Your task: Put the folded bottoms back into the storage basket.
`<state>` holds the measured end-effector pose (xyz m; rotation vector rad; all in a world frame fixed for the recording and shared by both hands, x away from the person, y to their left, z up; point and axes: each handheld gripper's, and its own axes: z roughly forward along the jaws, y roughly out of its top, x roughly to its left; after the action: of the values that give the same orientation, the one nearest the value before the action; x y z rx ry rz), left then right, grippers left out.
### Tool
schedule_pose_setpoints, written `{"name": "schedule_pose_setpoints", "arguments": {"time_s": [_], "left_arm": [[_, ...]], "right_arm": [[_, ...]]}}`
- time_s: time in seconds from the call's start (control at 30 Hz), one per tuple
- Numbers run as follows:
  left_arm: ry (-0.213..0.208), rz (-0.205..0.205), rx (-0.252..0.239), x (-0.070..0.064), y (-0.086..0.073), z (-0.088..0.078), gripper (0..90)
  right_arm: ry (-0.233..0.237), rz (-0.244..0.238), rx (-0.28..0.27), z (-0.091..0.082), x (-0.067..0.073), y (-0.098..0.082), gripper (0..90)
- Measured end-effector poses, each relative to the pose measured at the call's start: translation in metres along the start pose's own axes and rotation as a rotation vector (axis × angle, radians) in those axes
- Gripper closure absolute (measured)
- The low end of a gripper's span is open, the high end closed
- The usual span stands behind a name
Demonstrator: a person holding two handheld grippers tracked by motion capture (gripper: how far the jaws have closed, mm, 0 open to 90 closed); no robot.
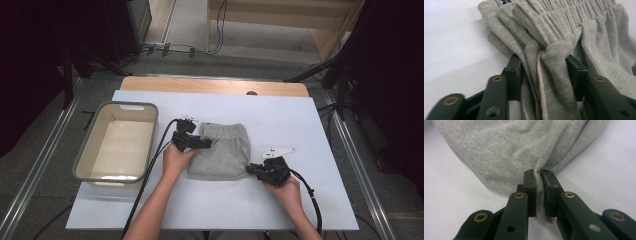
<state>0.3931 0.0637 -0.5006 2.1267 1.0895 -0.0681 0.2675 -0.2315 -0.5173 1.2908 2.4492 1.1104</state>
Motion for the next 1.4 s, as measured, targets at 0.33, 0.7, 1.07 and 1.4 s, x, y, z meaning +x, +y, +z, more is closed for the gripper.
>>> {"name": "schedule_pose_setpoints", "arguments": {"time_s": [0.33, 0.7, 1.07, 1.4], "left_arm": [[-0.025, 0.006, -0.022, 0.0, -0.001, -0.002, 69.8], [-0.042, 0.01, -0.069, -0.004, -0.003, -0.01, 74.1], [-0.06, 0.04, -0.108, -0.014, -0.001, -0.02, 75.5], [-0.077, 0.061, -0.129, -0.021, 0.001, -0.029, 75.8]], "right_arm": [[0.004, 0.002, -0.002, 0.0, -0.001, 0.0, 80.3], [0.049, 0.048, -0.039, -0.004, -0.004, 0.0, 82.2], [0.132, 0.099, -0.098, -0.01, -0.009, 0.0, 82.4], [0.209, 0.134, -0.142, -0.016, -0.01, 0.001, 82.4]]}}
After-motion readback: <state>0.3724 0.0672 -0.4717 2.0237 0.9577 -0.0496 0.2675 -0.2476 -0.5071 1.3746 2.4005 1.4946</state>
